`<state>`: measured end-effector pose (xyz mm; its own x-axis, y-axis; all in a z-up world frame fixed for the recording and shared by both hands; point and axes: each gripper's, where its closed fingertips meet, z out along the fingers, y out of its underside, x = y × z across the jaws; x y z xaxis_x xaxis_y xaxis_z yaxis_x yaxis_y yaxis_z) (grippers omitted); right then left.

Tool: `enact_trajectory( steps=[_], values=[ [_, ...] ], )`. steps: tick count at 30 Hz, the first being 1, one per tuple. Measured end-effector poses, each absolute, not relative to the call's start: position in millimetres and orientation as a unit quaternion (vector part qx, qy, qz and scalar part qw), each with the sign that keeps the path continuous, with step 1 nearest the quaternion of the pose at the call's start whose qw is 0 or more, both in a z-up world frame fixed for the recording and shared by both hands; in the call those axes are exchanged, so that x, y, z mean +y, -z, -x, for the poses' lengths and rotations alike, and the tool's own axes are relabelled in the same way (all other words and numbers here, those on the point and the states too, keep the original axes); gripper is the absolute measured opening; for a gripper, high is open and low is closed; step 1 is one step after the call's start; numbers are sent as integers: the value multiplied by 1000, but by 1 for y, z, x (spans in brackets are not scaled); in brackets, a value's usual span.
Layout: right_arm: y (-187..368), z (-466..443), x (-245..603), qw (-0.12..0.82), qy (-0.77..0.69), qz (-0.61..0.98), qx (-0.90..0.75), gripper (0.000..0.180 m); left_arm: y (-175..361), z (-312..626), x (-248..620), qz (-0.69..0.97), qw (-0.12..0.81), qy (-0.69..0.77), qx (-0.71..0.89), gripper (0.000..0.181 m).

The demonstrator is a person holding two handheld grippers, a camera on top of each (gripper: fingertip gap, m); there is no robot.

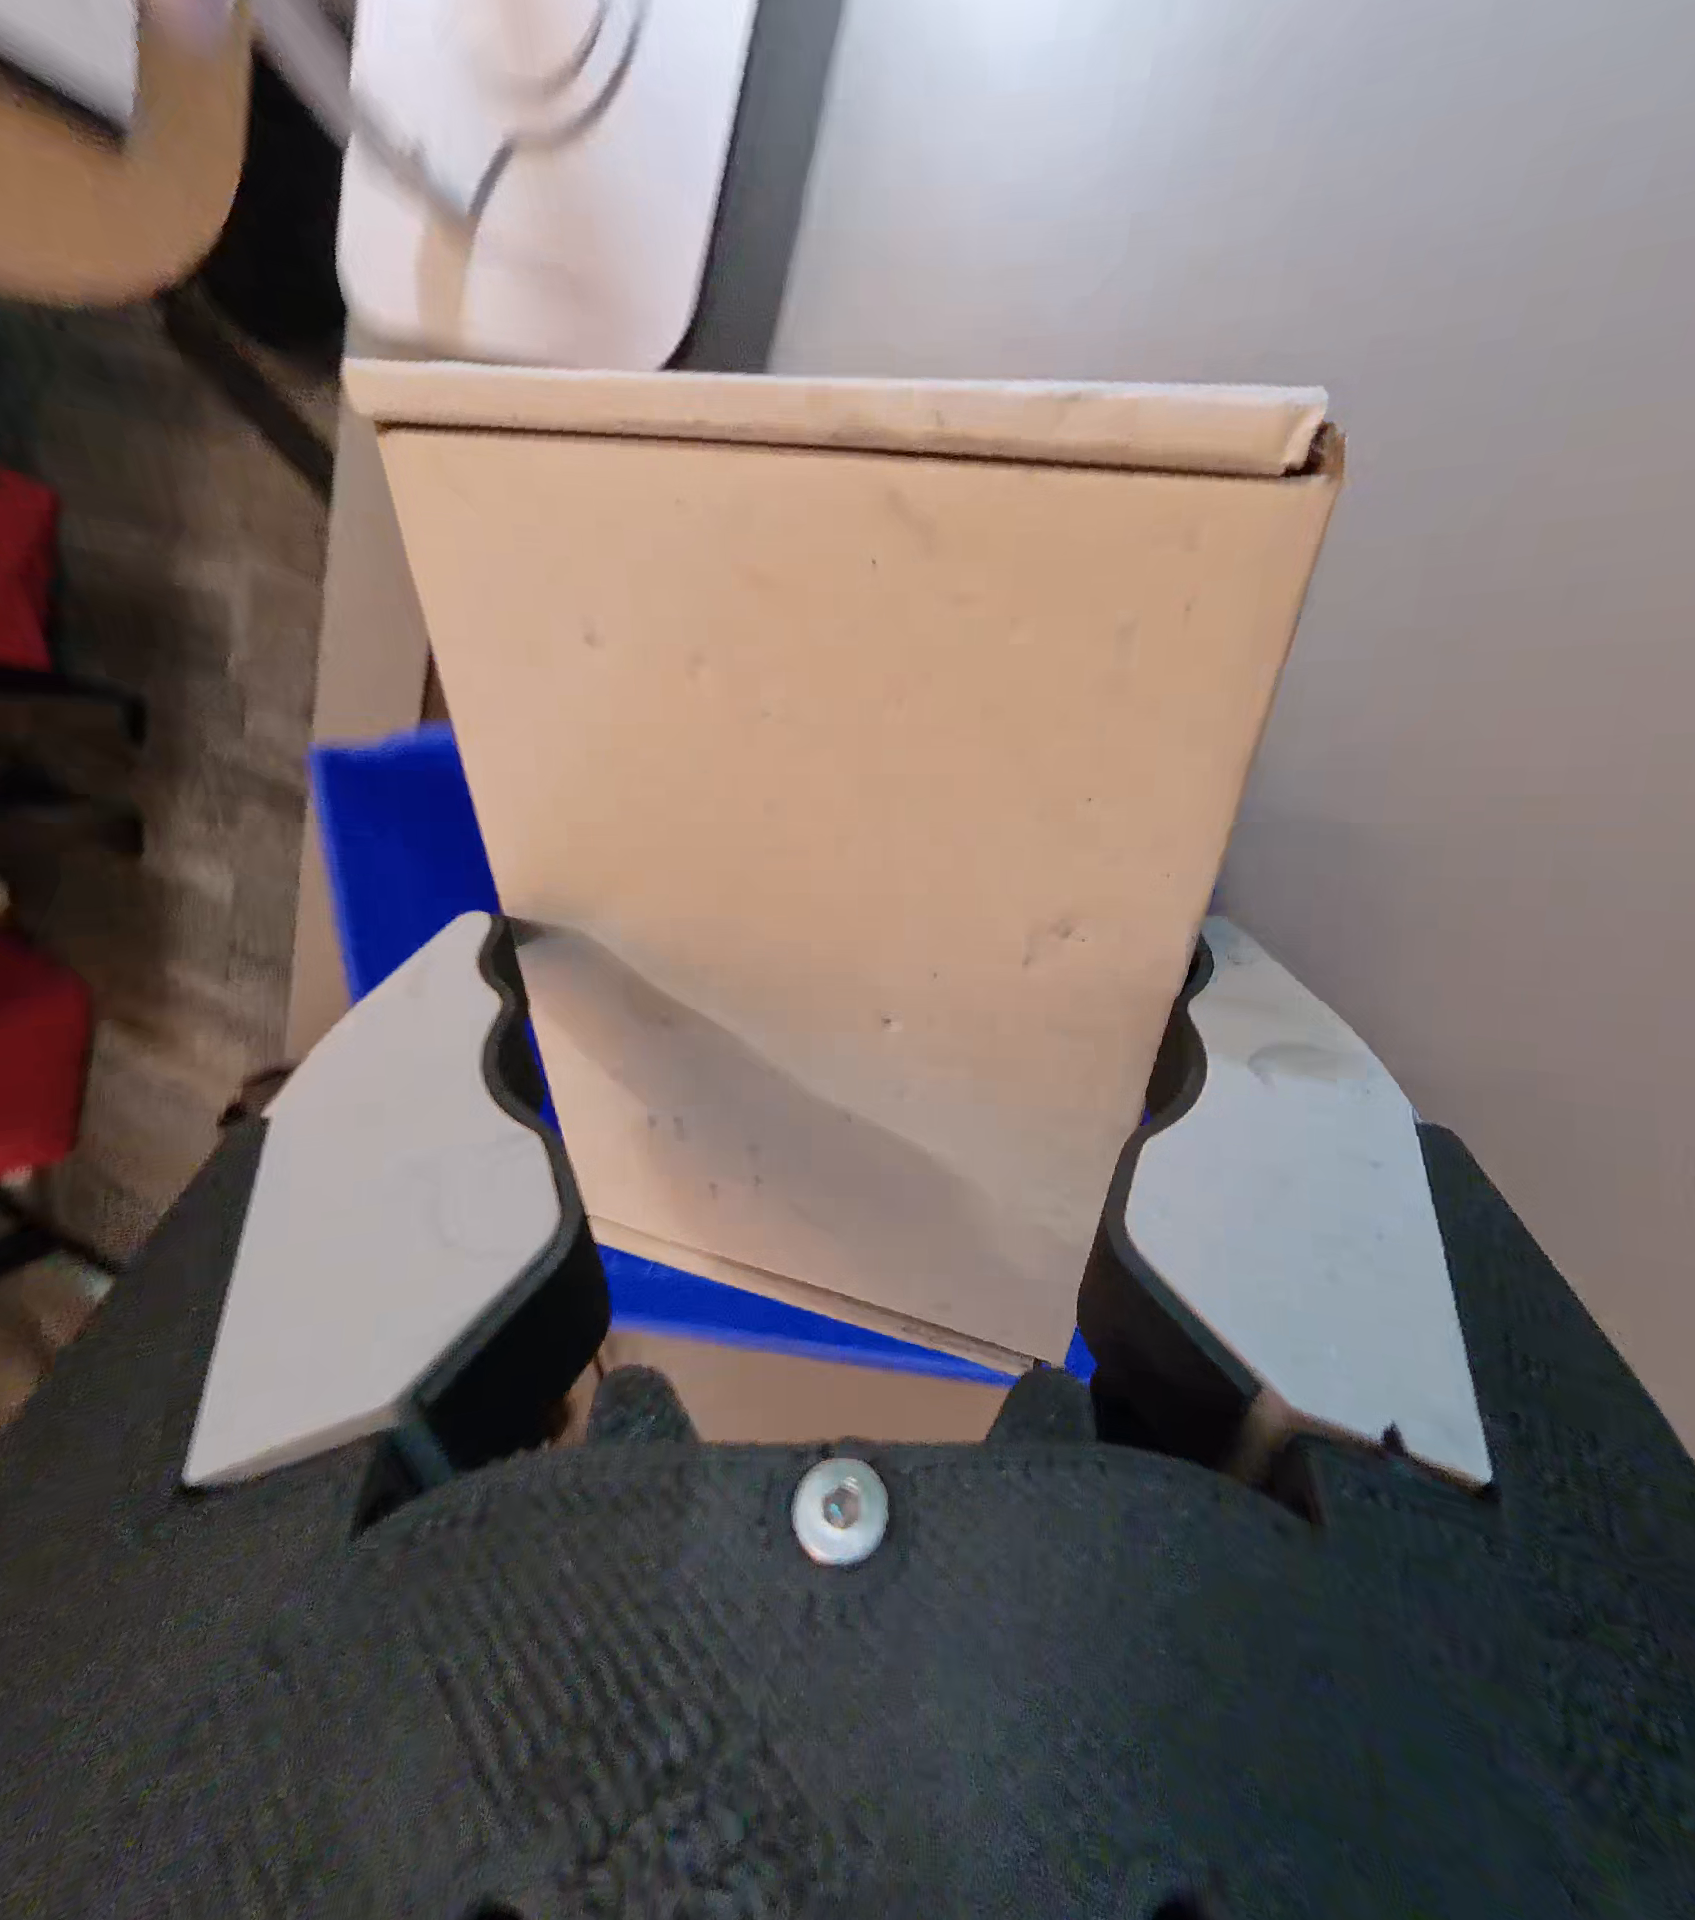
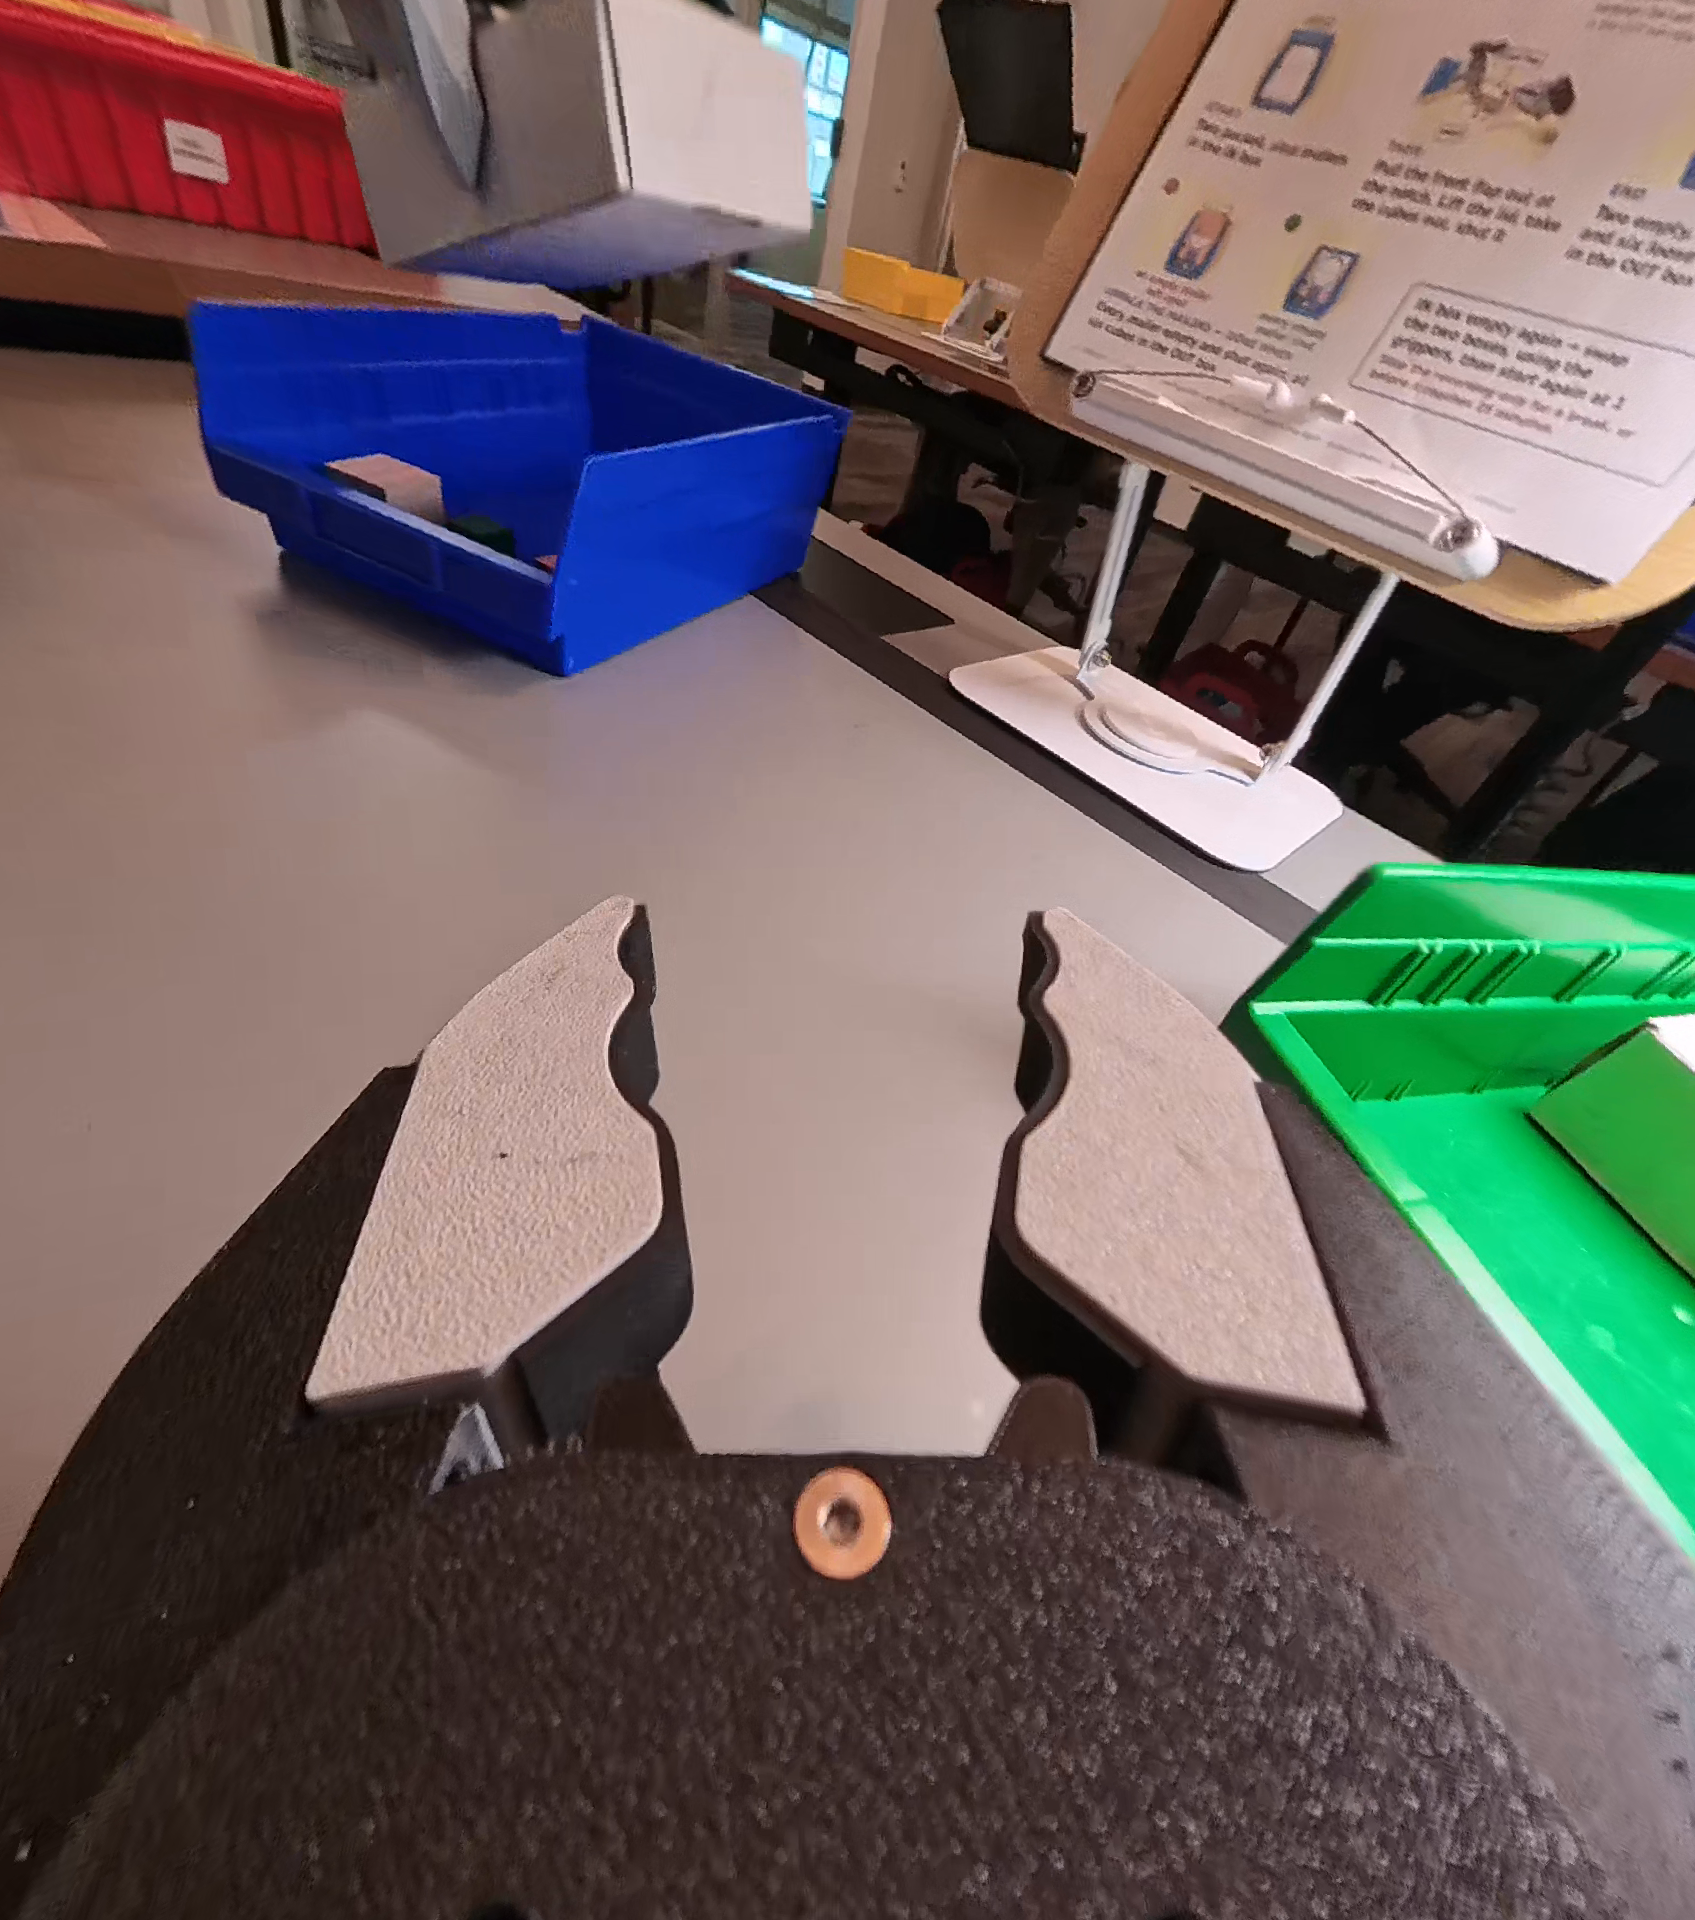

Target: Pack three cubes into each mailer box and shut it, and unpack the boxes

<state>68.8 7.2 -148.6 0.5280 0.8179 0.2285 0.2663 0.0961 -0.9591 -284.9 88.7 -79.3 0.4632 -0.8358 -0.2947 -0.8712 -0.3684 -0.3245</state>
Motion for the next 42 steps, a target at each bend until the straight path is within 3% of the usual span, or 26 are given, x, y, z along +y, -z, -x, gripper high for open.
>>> enact_trajectory(
  steps=[6, 19, 25, 27, 30, 42],
  values=[
    [147, -44, -14, 595, -213, 606, -483, 71, 82, 170, 26, 755, 239, 33, 610, 116],
    [196, -35, -47, 512, -167, 593, -598, 80, 201, 41, -34, 717, 197, 46, 667, 115],
    [216, -52, -49, 481, -124, 606, -621, 83, 222, 20, -35, 720, 215, 25, 659, 114],
    [218, -51, -53, 475, -130, 606, -625, 83, 224, 14, -35, 719, 234, 24, 654, 100],
    [225, -53, -51, 459, -121, 615, -630, 83, 221, 12, -34, 723, 262, 23, 639, 110],
    [236, -51, -44, 432, -133, 650, -611, 79, 222, 75, -41, 803, 324, 199, 459, 110]
  ],
)
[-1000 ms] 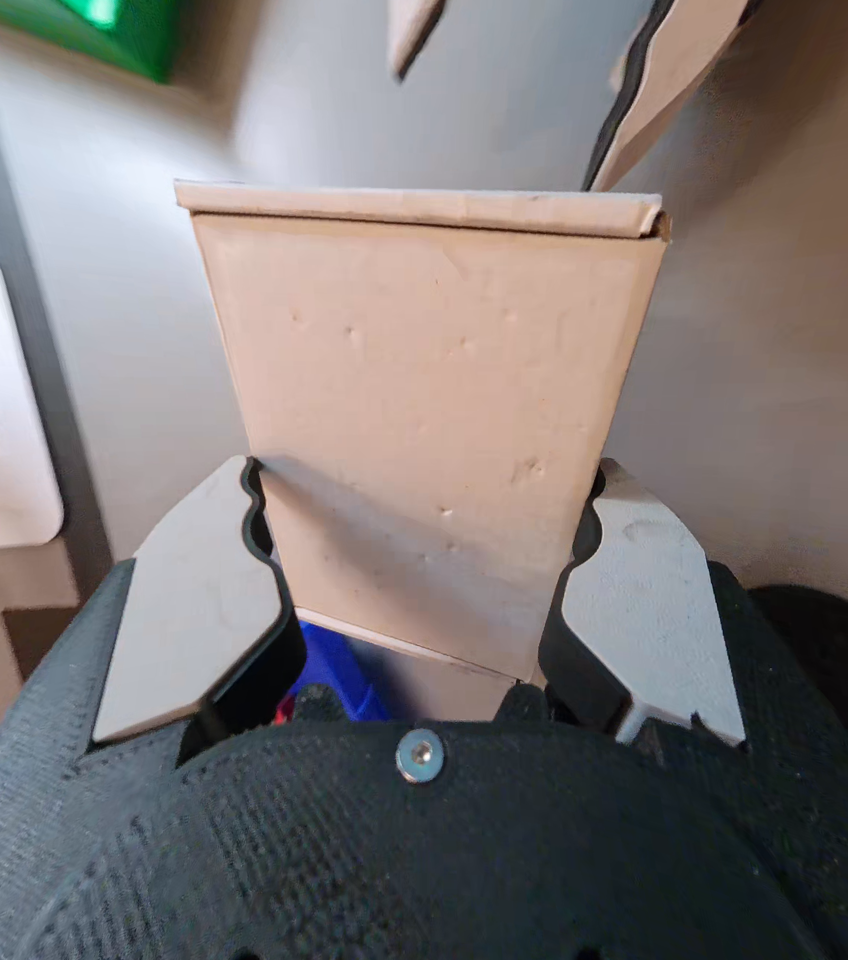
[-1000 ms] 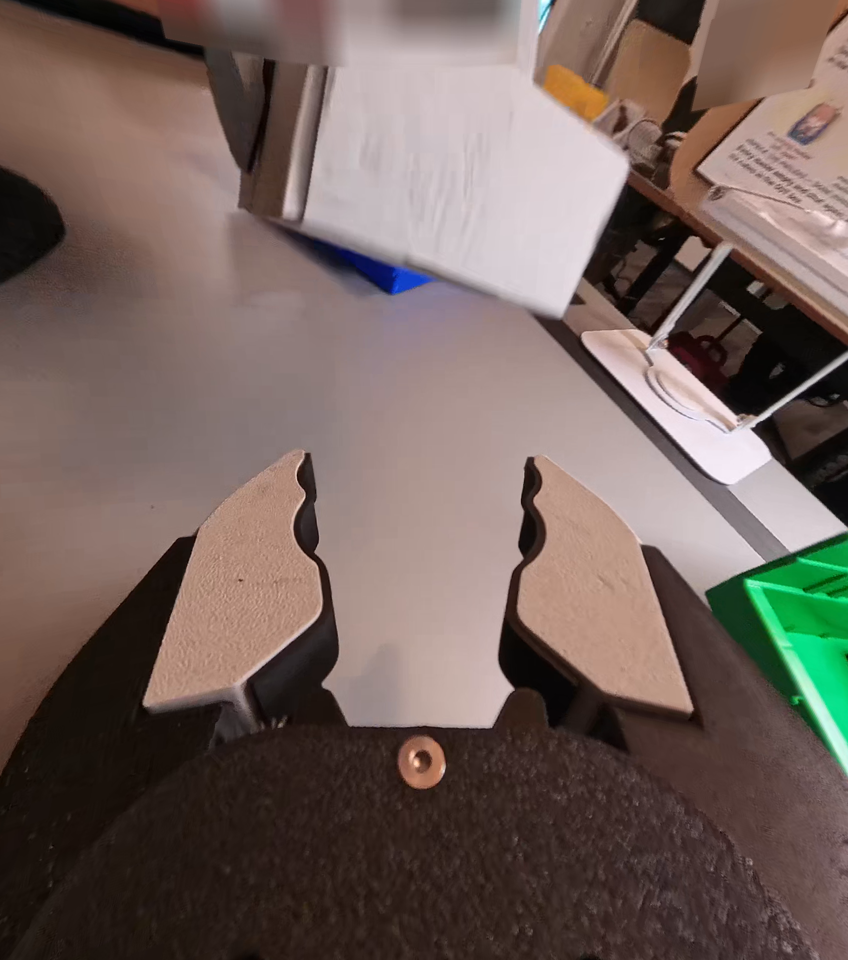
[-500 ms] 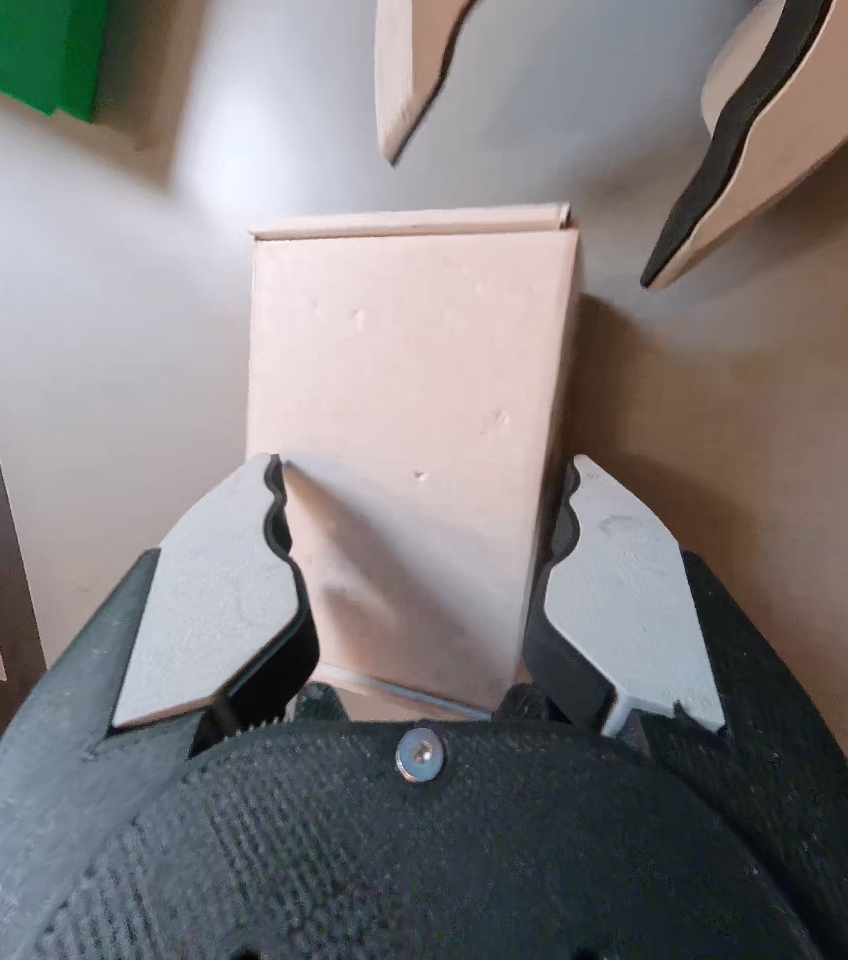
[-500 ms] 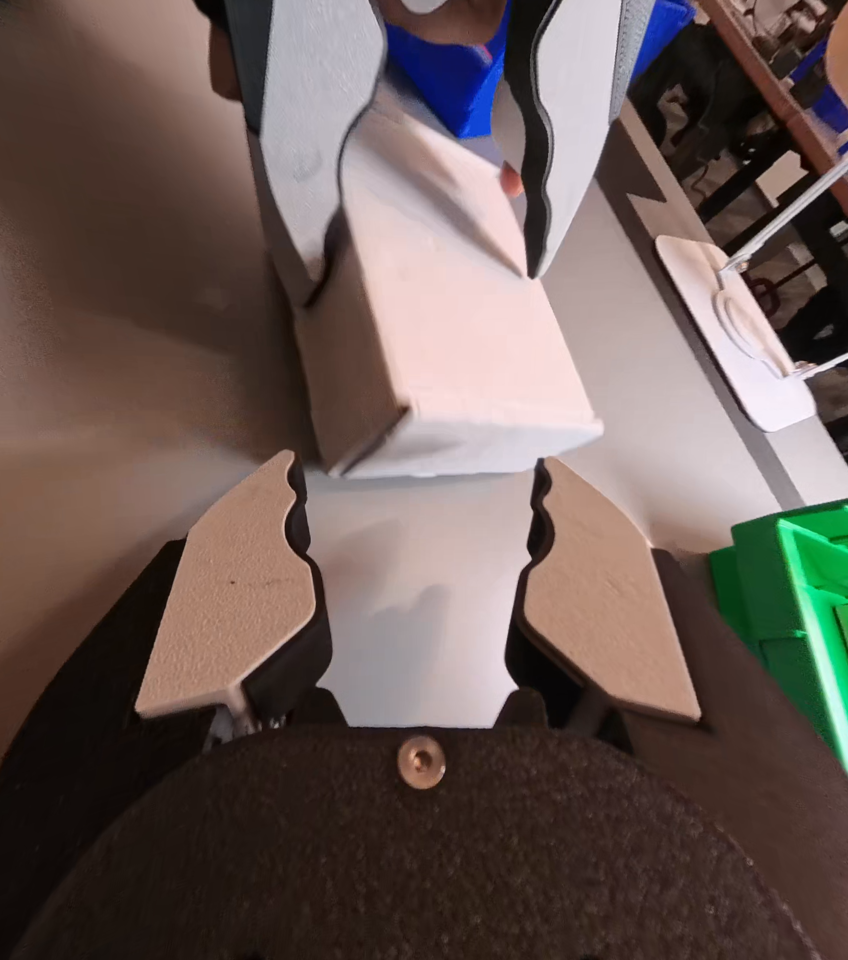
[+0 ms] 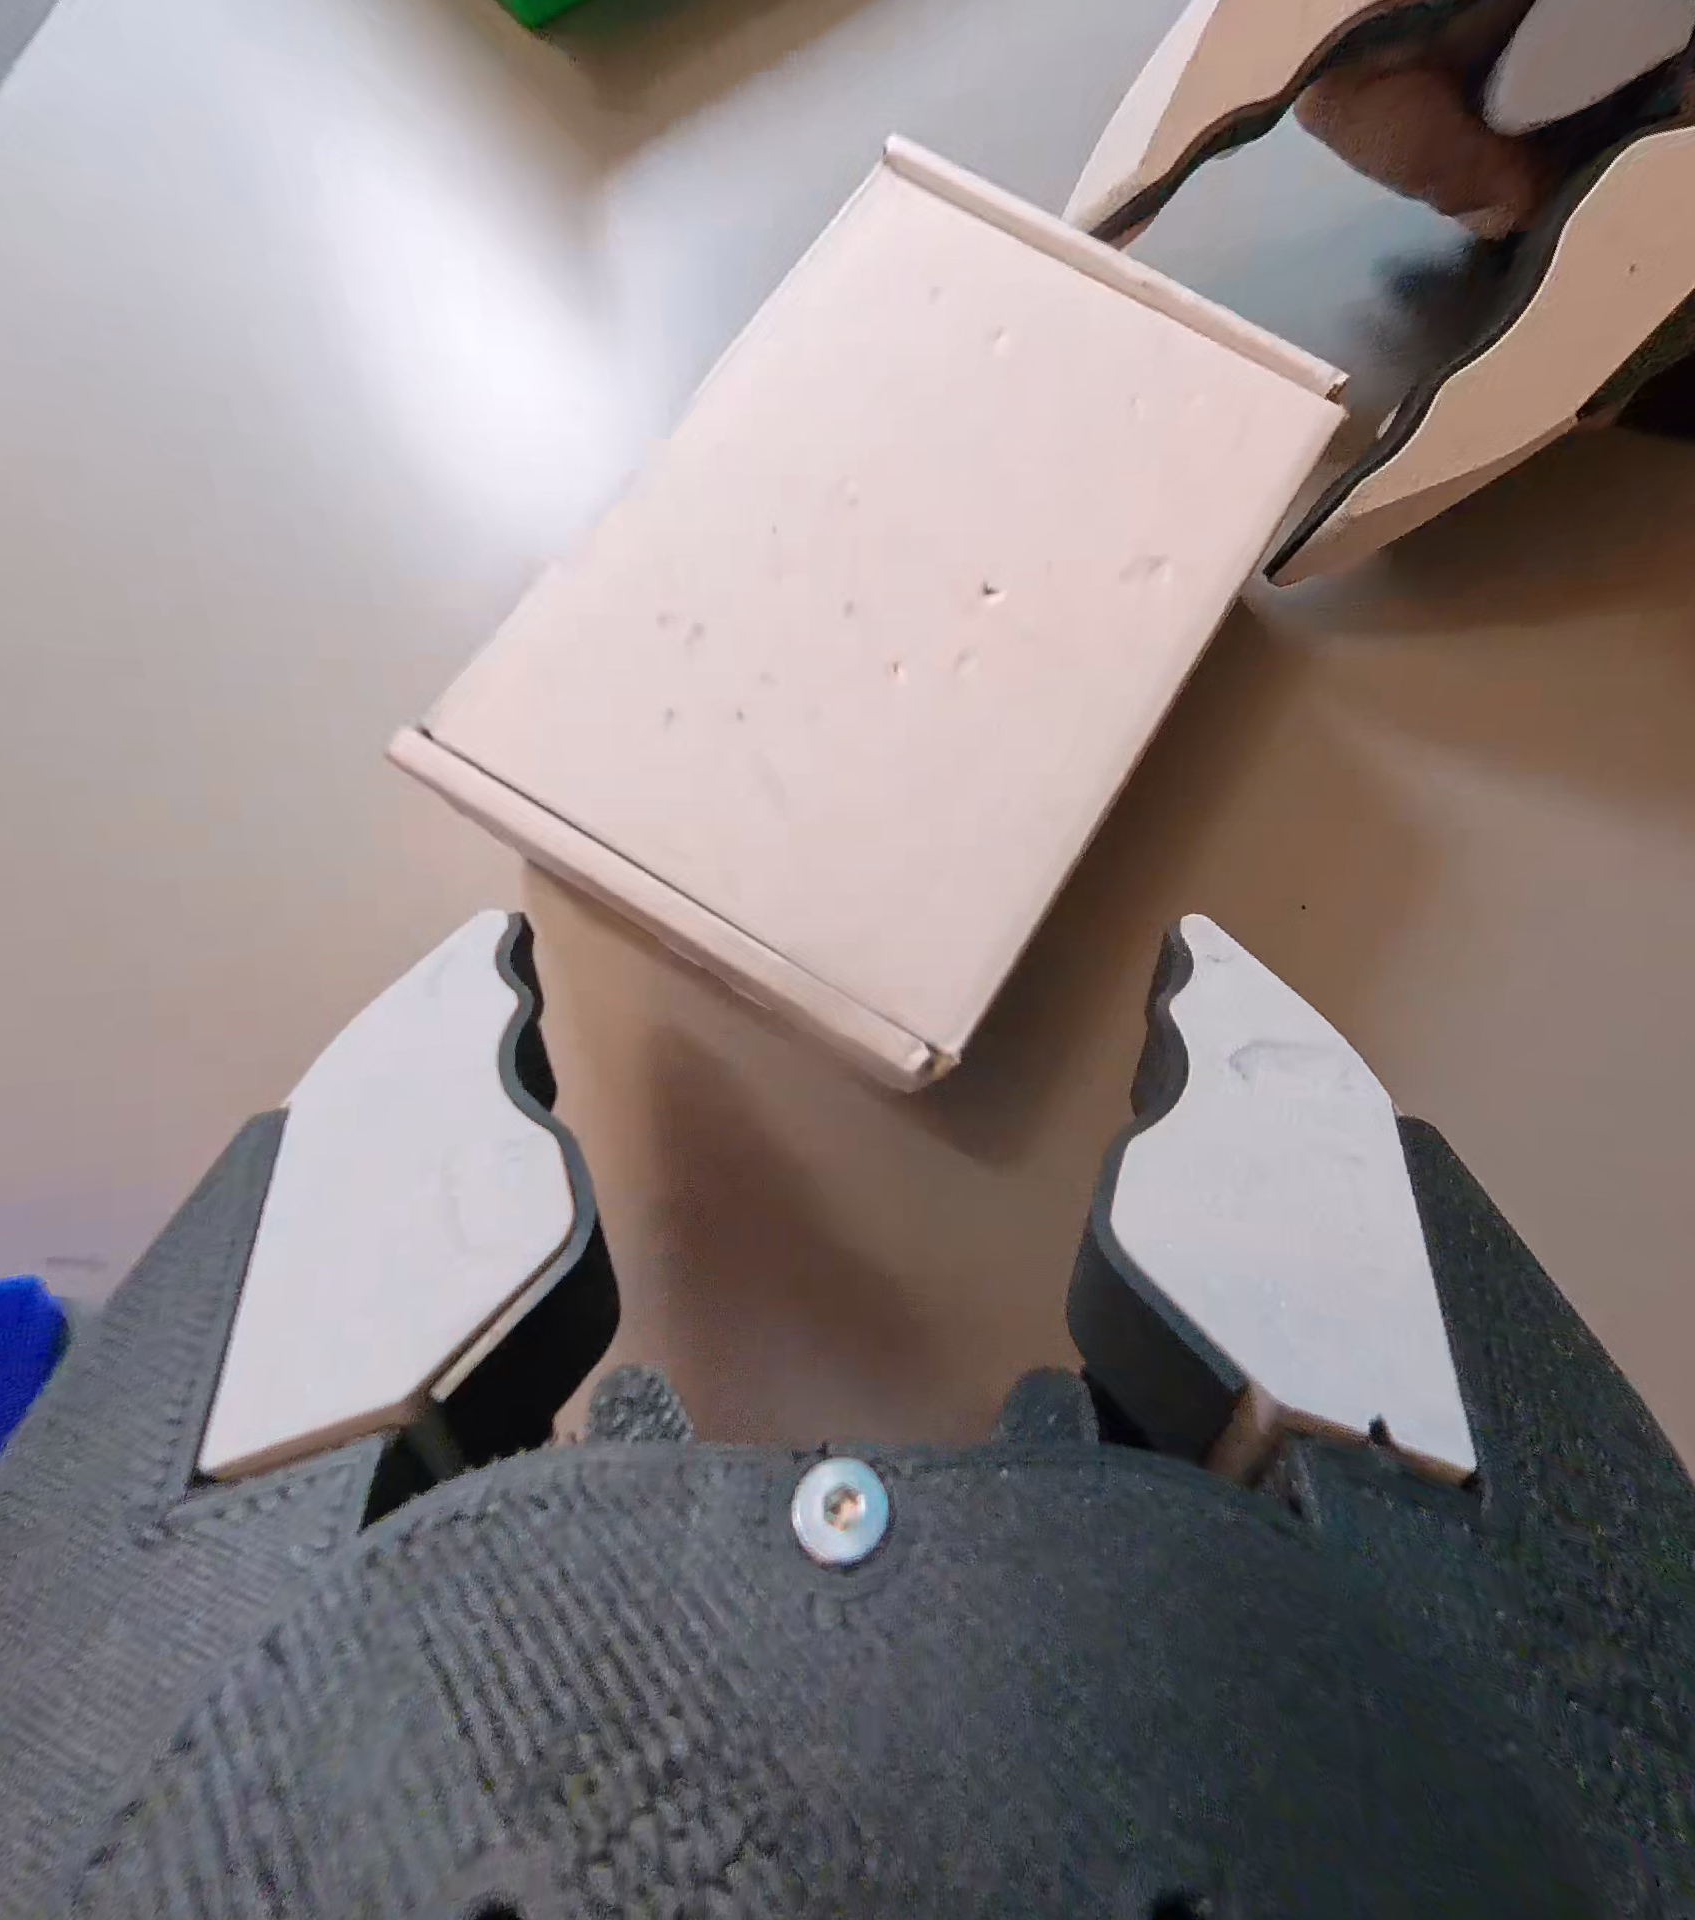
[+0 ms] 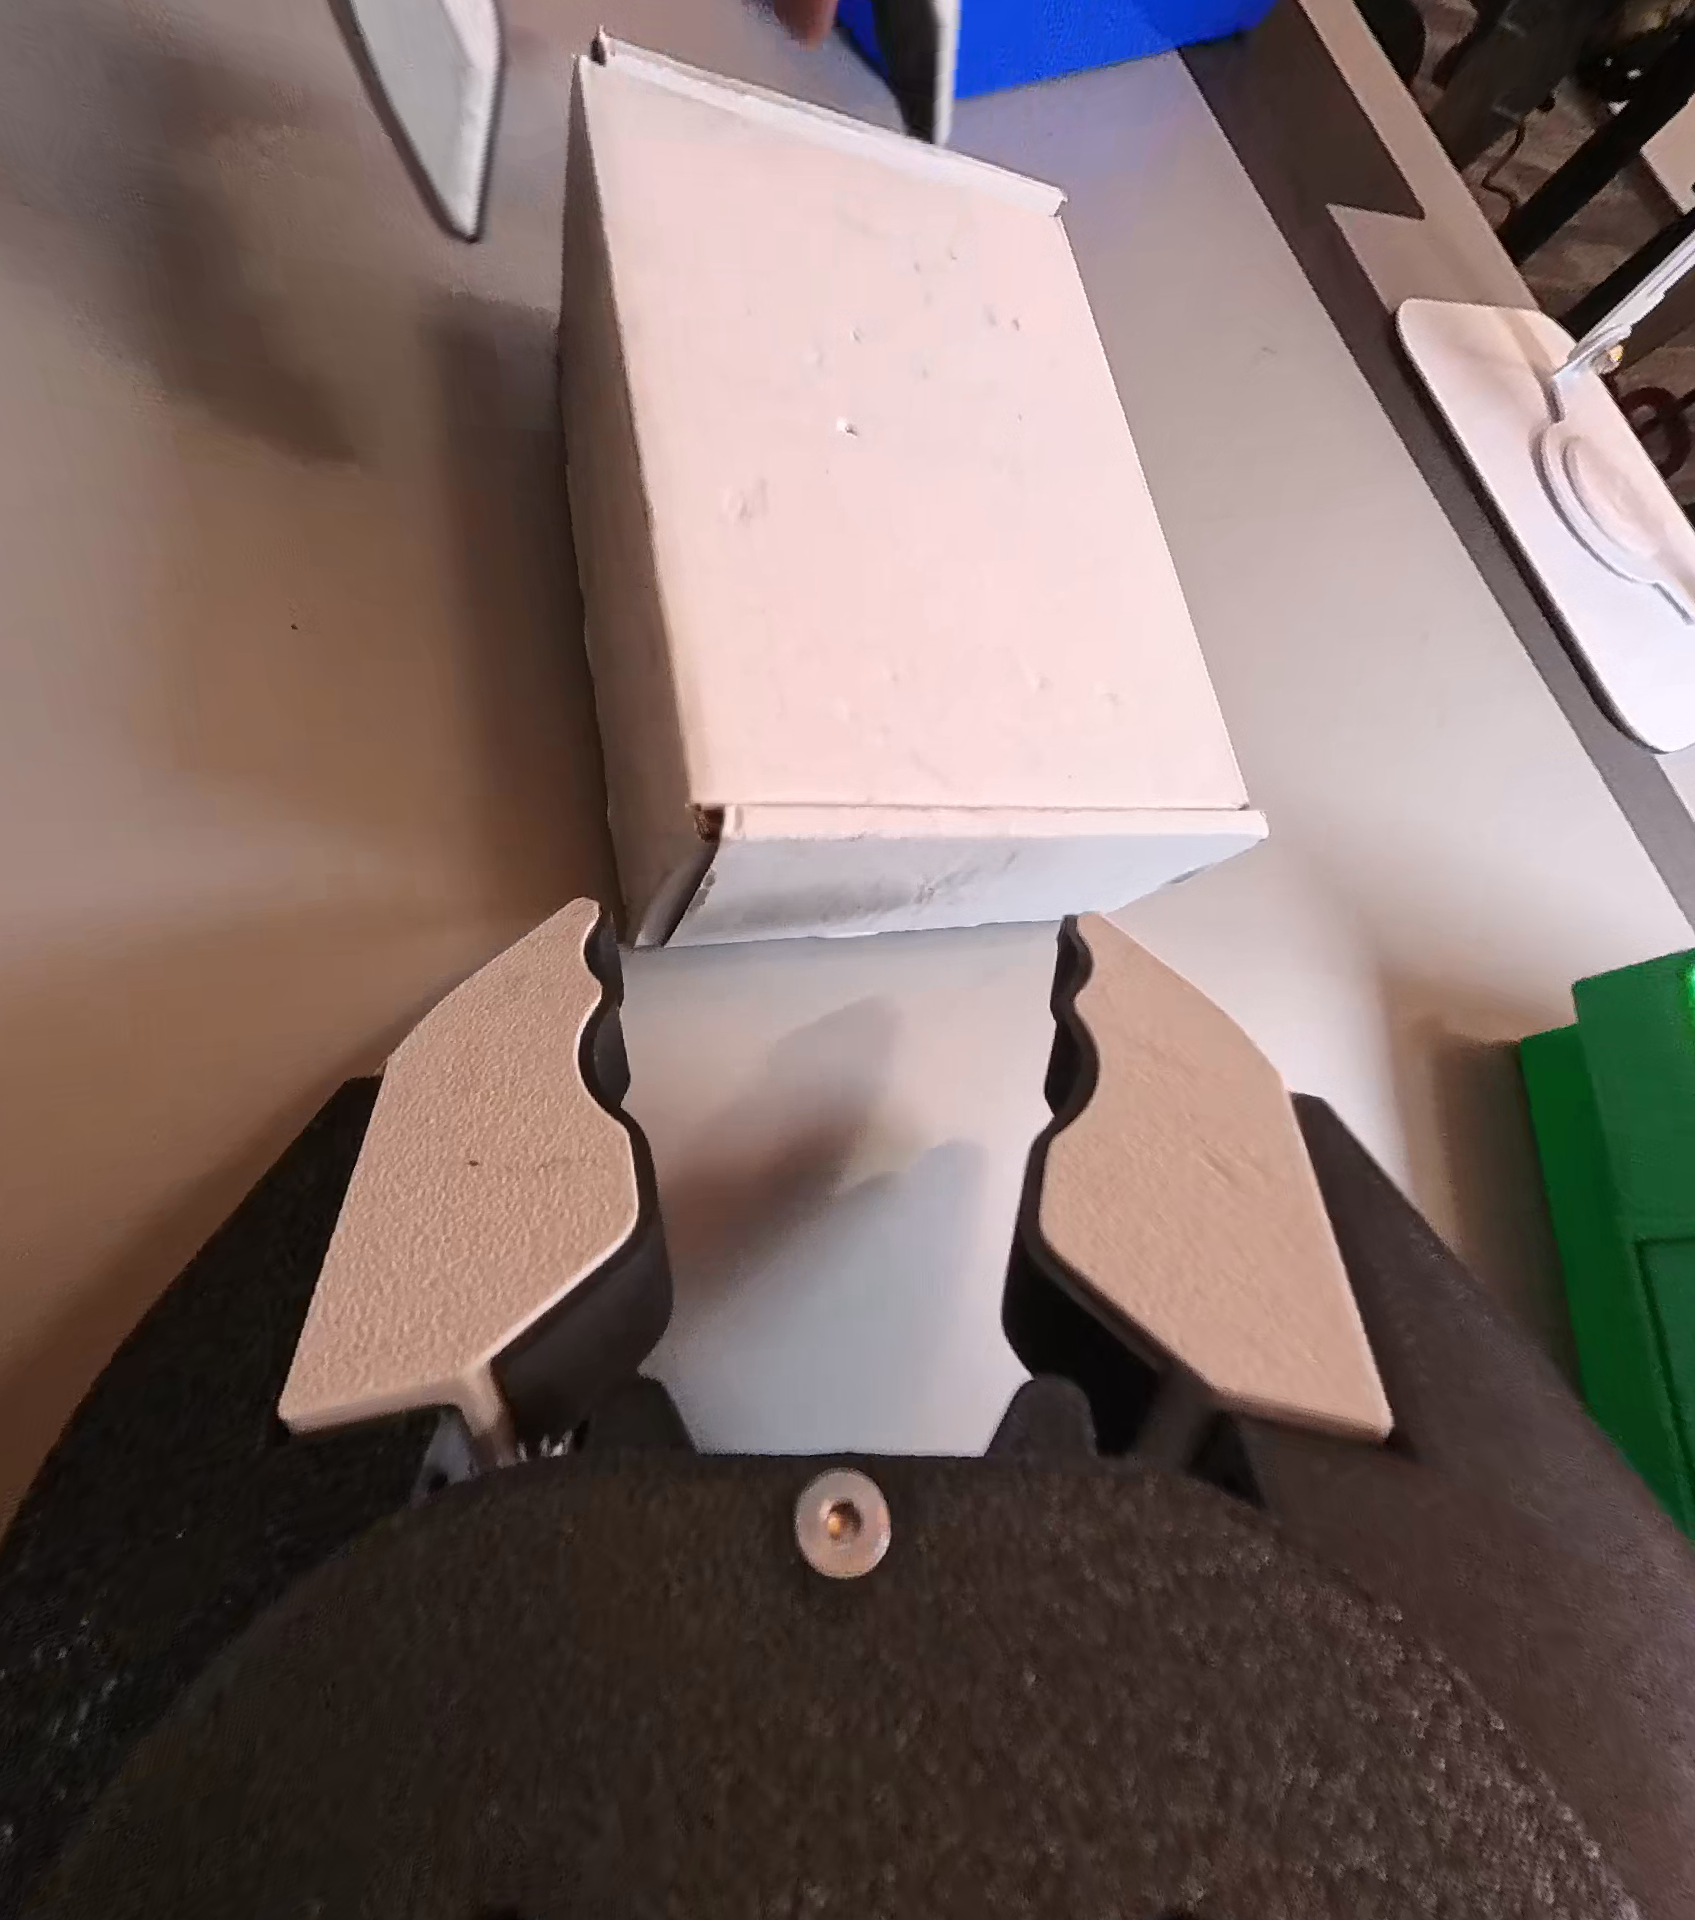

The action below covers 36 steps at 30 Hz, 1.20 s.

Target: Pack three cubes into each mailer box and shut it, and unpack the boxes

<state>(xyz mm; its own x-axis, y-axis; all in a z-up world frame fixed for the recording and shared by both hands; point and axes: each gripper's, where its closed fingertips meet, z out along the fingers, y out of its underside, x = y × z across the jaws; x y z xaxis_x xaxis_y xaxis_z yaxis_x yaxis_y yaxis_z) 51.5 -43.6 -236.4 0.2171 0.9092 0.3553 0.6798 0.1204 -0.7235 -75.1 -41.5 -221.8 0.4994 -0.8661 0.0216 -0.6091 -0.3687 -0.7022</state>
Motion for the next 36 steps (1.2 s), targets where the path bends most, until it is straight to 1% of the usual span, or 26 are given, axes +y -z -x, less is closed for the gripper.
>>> enact_trajectory(
  steps=[3, 5, 7, 9, 10, 13, 14, 17, 19, 20, 23, 26, 28, 30, 33, 36],
  values=[
    [237, -46, -46, 422, -152, 652, -611, 78, 233, 70, -52, 803, 338, 223, 437, 98],
    [236, -43, -45, 419, -158, 654, -610, 78, 237, 67, -53, 802, 357, 210, 431, 95],
    [237, -45, -38, 422, -147, 656, -608, 77, 238, 68, -54, 803, 368, 176, 434, 81],
    [235, -46, -36, 420, -169, 666, -593, 73, 235, 68, -57, 805, 376, 162, 430, 74],
    [234, -47, -37, 416, -181, 672, -586, 73, 233, 67, -60, 803, 381, 159, 429, 67],
    [234, -52, -41, 413, -181, 672, -587, 66, 230, 67, -68, 795, 396, 159, 431, 63],
    [234, -54, -41, 418, -166, 667, -595, 64, 230, 66, -73, 791, 394, 165, 438, 62],
    [225, -66, -40, 436, -107, 649, -615, 71, 226, 71, -78, 763, 420, 170, 462, 71],
    [229, -70, -45, 398, -110, 672, -615, 74, 235, 76, -79, 776, 388, 187, 461, 87],
    [236, -71, -49, 369, -124, 688, -612, 76, 240, 75, -80, 787, 365, 205, 454, 89],
    [245, -66, -44, 362, -129, 697, -606, 71, 250, 65, -82, 789, 349, 222, 455, 83],
    [239, -58, -41, 379, -143, 708, -579, 57, 255, 63, -75, 781, 370, 155, 478, 76],
    [234, -56, -40, 397, -137, 701, -576, 56, 249, 66, -72, 777, 386, 130, 480, 71],
    [226, -54, -45, 398, -153, 703, -570, 56, 239, 67, -76, 778, 385, 157, 471, 70],
    [217, -55, -61, 336, -223, 740, -539, 55, 218, 65, -92, 792, 345, 269, 427, 69],
    [210, -60, -82, 244, -286, 766, -522, 55, 200, 63, -114, 799, 274, 380, 377, 67]
  ],
)
